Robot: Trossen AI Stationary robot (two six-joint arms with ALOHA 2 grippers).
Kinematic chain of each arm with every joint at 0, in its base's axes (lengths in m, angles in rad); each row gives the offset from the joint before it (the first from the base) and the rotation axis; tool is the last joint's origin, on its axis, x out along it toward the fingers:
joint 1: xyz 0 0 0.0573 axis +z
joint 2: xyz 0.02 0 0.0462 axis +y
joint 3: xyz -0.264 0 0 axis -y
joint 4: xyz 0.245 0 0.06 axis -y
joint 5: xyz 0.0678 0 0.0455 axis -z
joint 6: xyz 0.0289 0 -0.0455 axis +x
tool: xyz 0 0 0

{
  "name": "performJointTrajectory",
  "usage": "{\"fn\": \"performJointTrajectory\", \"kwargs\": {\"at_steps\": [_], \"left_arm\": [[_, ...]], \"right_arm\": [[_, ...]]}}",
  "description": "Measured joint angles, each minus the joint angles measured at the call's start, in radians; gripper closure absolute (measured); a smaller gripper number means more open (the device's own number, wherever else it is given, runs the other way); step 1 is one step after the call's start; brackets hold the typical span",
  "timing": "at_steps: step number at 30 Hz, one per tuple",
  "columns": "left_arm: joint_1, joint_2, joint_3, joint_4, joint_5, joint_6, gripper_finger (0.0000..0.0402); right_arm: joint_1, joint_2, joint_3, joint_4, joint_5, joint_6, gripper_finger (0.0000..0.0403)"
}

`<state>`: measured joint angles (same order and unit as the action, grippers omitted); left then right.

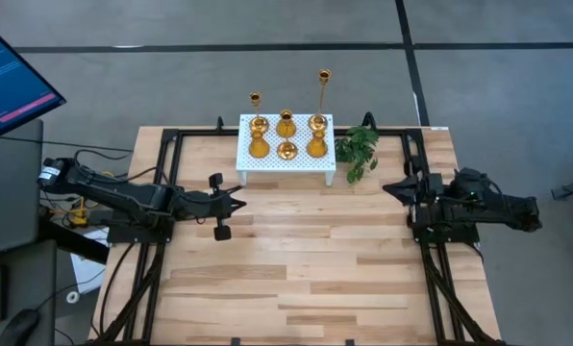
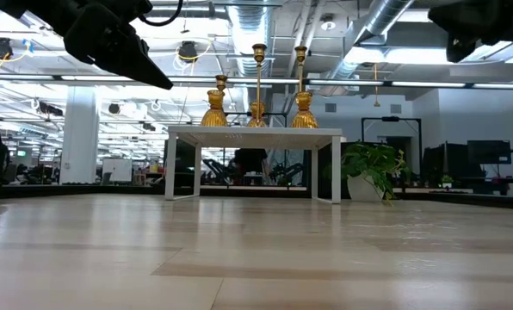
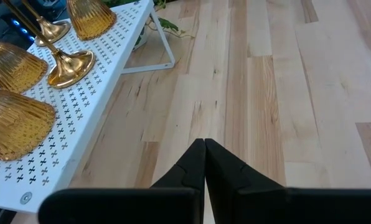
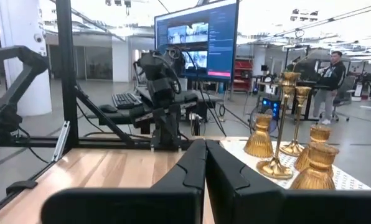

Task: Pick & Place candle stick holders
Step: Return to Home Position

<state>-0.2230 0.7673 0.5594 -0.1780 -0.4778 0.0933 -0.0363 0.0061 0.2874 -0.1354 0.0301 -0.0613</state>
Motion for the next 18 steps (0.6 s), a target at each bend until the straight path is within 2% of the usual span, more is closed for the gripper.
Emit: {"fn": "performJointTrajectory", "kwargs": {"at_steps": [18], "left_arm": [[0.0,0.0,0.0,0.0,0.0,0.0,0.0394]], "right_arm": [[0.003,-0.002,-0.192,0.066,-0.007,0.002,0.0403]]}}
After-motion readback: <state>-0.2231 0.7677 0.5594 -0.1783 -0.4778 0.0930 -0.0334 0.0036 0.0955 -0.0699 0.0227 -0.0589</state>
